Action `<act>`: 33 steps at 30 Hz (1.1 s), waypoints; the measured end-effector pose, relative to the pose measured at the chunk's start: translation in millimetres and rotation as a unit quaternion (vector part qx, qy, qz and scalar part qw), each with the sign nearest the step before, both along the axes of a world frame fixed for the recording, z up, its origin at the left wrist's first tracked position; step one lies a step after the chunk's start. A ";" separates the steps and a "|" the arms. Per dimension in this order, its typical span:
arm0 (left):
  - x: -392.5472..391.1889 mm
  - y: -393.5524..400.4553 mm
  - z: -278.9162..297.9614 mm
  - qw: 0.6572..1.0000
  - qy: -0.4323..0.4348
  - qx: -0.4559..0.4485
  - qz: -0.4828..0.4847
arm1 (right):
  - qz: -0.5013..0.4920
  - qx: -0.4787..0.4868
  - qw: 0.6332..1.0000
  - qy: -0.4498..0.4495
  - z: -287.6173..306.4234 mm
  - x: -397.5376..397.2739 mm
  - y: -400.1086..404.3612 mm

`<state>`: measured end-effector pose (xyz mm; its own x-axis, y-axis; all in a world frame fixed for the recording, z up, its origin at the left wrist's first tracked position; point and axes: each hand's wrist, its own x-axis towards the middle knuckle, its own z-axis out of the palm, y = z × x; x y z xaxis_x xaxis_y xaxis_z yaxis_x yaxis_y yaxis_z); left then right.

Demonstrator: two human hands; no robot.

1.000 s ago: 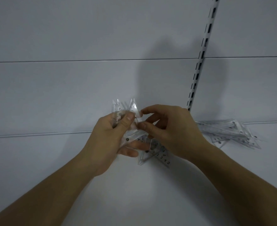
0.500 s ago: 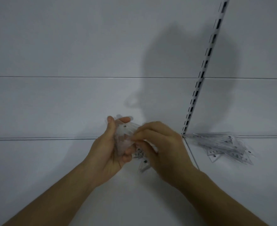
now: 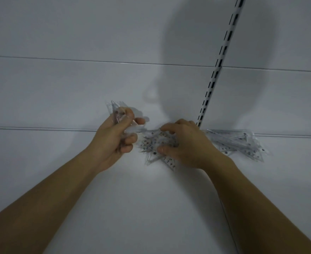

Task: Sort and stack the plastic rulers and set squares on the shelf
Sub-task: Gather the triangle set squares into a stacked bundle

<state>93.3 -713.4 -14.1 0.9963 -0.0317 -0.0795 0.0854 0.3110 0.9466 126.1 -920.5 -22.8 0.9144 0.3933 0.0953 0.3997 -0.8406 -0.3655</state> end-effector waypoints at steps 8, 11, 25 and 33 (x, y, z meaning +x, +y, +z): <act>6.0 -2.3 -5.7 0.999 -0.020 -0.021 0.021 | -0.023 0.158 0.986 -0.037 2.6 4.3 -2.5; 7.5 -3.5 -8.3 0.999 -0.022 -0.009 0.030 | -0.048 0.234 0.971 -0.029 11.4 4.3 -5.3; 8.1 -7.3 -17.0 0.991 -0.118 0.054 -0.014 | -0.008 0.509 0.841 0.186 16.5 -15.3 16.1; 7.0 -6.1 -9.0 0.992 -0.118 -0.033 -0.003 | -0.134 0.161 0.974 -0.091 3.1 -2.5 9.3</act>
<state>100.3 -719.6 -23.1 0.9868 -0.0355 0.1581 -0.1336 0.3732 0.9181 123.6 -911.1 -19.7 0.9363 0.0659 0.3448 0.2647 -0.7777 -0.5702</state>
